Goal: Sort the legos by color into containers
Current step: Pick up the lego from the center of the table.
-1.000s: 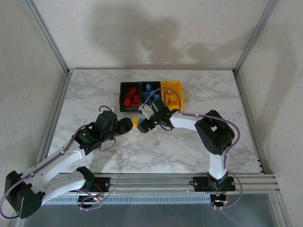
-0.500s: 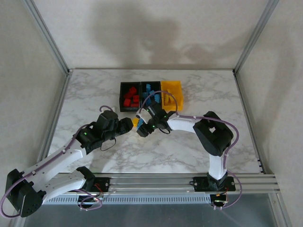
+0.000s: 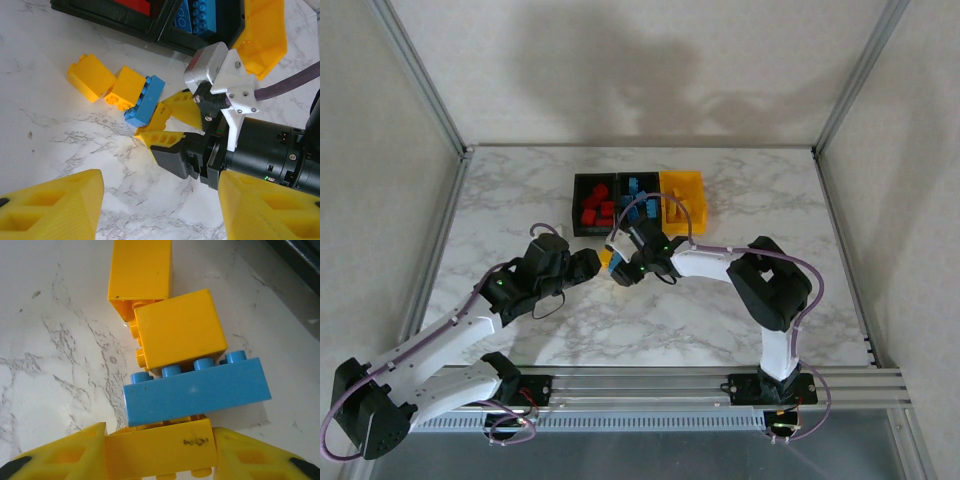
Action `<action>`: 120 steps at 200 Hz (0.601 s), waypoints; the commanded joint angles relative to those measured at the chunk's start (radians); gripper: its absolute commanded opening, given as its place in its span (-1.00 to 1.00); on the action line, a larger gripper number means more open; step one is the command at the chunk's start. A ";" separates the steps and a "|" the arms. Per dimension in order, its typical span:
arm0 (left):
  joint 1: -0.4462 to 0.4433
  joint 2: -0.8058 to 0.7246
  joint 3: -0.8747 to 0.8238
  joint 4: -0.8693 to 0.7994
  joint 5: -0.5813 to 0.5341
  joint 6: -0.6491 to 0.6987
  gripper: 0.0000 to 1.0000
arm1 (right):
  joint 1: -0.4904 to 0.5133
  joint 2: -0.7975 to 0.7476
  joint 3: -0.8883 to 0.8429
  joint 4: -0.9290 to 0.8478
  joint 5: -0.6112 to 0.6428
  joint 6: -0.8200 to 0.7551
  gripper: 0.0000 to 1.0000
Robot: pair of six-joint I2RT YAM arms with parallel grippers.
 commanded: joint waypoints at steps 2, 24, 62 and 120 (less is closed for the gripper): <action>0.009 -0.009 0.008 0.001 0.000 -0.002 0.24 | 0.010 -0.095 -0.032 -0.031 0.032 0.015 -0.23; 0.010 0.002 0.017 0.018 0.012 0.001 0.24 | 0.006 -0.175 -0.066 -0.038 0.053 0.037 -0.22; 0.009 0.050 0.029 0.066 0.063 0.018 0.24 | -0.068 -0.316 -0.085 -0.077 0.093 0.109 -0.22; -0.029 0.176 0.101 0.174 0.105 0.017 0.24 | -0.265 -0.312 0.053 -0.153 0.165 0.264 -0.20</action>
